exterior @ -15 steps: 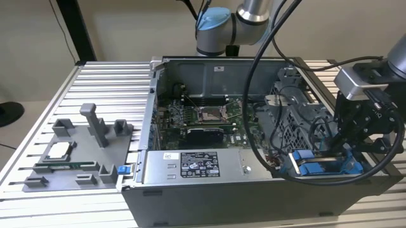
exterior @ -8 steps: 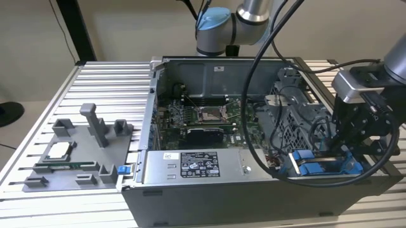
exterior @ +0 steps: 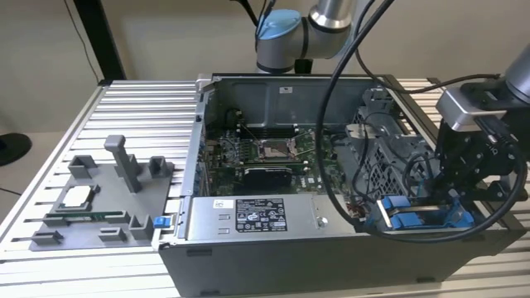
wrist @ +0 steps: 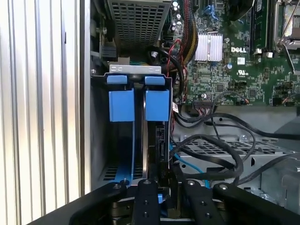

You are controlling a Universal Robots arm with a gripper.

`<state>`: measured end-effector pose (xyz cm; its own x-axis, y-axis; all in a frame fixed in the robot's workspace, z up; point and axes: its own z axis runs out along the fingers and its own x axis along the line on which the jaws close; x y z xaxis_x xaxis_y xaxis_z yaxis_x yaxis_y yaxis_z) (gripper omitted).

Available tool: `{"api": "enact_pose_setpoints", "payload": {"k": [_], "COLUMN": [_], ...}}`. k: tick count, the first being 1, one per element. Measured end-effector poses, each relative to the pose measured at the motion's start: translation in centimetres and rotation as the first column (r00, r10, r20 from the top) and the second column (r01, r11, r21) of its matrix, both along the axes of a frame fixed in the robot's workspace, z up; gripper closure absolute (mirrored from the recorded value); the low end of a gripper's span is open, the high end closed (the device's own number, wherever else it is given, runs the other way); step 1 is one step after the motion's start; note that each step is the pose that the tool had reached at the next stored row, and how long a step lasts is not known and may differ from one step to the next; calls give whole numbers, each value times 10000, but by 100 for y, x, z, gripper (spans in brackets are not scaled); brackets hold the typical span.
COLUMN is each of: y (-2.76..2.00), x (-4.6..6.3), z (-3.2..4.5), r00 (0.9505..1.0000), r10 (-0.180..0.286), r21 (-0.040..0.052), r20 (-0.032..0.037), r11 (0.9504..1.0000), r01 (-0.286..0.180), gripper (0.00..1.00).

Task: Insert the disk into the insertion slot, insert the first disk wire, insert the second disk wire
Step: 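Insert the first disk wire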

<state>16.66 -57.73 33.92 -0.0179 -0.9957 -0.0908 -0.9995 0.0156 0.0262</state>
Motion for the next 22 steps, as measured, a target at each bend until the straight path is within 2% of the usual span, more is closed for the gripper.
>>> {"api": "enact_pose_setpoints", "payload": {"k": [18, 22], "y": [0, 0], "x": [-1, 0], "z": [481, 506], "r00": [10000, 10000], "r10": [-1, -1], "r21": [-2, 1], "r20": [0, 0], "r11": [10000, 10000], "r01": [1, 1], "gripper": [100, 100]}}
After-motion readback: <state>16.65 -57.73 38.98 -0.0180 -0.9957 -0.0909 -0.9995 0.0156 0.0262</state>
